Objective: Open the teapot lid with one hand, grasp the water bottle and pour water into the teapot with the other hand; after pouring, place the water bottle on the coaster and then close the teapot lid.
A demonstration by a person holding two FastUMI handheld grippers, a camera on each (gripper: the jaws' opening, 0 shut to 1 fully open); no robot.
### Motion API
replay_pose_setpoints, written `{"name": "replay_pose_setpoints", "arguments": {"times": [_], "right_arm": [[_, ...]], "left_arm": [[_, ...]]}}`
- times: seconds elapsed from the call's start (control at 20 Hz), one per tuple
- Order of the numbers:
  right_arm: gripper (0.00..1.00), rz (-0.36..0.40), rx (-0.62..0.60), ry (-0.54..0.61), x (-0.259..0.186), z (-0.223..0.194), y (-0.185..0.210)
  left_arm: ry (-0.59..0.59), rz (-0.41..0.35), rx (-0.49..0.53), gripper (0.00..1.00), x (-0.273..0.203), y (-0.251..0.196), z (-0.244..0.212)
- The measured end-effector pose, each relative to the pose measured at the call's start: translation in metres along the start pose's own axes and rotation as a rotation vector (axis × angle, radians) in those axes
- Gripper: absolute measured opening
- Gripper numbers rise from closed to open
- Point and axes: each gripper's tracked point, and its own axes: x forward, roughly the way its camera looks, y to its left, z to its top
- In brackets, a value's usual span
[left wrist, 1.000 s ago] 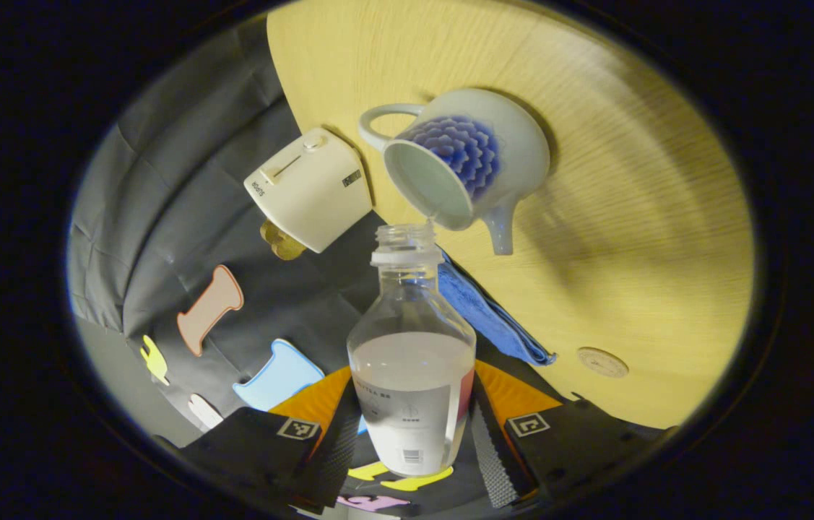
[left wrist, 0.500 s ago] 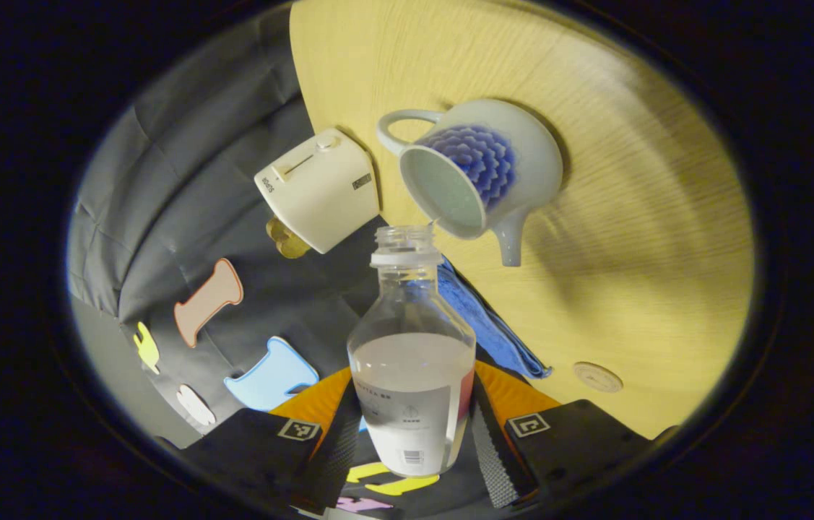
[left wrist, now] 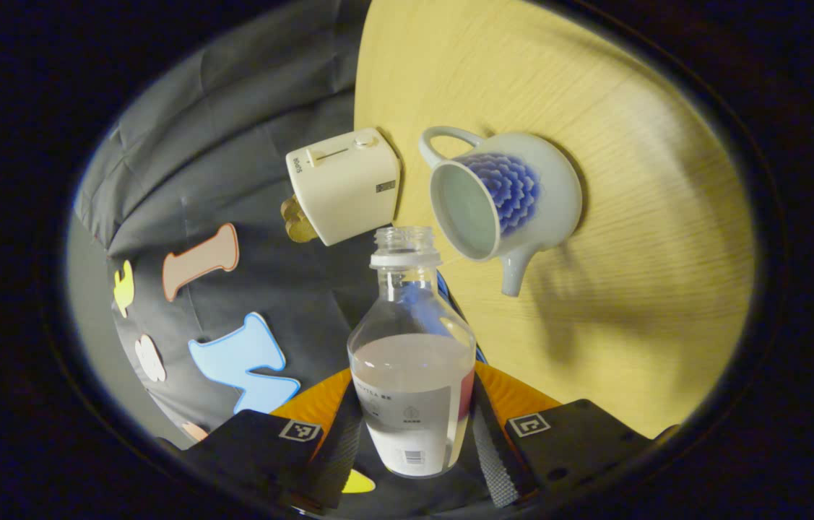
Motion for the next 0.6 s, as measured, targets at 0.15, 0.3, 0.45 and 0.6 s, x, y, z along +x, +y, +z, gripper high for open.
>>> {"name": "replay_pose_setpoints", "arguments": {"times": [0.15, 0.3, 0.45, 0.6], "right_arm": [[0.0, 0.01, -0.007, -0.009, 0.001, 0.004, 0.006], [0.0, 0.01, -0.013, -0.015, 0.001, 0.009, 0.007], [0.01, 0.028, 0.004, -0.016, 0.005, 0.01, 0.017], [0.0, 0.053, 0.003, -0.01, 0.016, 0.011, 0.028]], "left_arm": [[-0.037, 0.026, -0.152, 0.87, 0.001, -0.003, 0.002], [-0.085, 0.039, -0.4, 0.87, -0.006, -0.006, -0.001], [-0.104, 0.051, -0.705, 0.87, -0.017, -0.012, -0.018], [-0.099, 0.113, -0.949, 0.87, -0.025, -0.011, -0.053]]}}
